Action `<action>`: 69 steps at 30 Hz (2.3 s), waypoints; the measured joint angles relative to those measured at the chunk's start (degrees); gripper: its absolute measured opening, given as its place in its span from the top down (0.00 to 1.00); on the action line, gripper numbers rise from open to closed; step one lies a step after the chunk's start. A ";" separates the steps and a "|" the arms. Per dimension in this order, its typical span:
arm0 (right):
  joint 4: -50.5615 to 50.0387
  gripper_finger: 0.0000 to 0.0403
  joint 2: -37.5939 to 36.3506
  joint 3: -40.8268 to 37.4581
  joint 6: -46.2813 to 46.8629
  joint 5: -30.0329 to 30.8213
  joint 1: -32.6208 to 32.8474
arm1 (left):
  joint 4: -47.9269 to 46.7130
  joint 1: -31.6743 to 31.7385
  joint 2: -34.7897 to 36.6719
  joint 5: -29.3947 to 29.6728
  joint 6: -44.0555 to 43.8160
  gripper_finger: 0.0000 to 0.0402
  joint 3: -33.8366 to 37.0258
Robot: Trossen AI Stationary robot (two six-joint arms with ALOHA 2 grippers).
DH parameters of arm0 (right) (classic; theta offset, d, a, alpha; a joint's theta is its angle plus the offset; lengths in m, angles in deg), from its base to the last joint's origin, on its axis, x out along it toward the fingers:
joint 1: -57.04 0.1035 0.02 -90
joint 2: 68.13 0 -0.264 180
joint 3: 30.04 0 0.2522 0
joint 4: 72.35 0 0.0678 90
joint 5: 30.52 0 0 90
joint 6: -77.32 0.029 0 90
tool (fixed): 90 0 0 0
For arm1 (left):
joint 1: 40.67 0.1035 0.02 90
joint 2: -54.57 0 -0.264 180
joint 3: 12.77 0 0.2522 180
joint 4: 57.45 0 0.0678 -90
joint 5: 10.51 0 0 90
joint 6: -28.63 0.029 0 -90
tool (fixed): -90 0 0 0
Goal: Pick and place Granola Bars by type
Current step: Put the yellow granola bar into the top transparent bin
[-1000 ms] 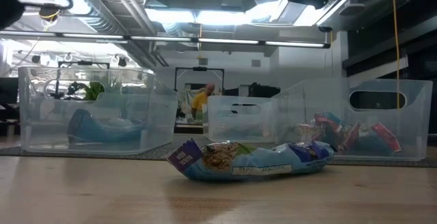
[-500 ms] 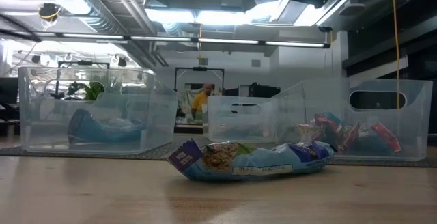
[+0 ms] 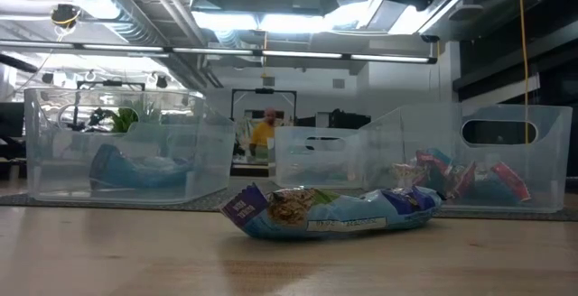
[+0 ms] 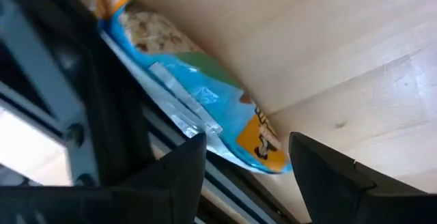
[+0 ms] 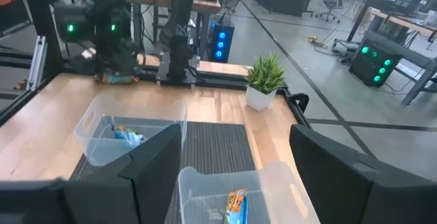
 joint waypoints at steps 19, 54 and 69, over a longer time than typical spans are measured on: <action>2.32 0.32 0.00 0.00 1.28 0.04 0.00 | 2.99 0.07 -8.81 -0.42 1.93 0.71 -0.22; 2.25 0.32 0.04 0.00 0.89 0.20 -0.02 | -12.87 38.32 13.20 44.79 61.76 0.98 -37.97; 2.27 0.32 0.15 -0.01 1.02 0.15 -0.01 | 16.30 65.94 -0.43 26.61 100.47 0.98 -53.04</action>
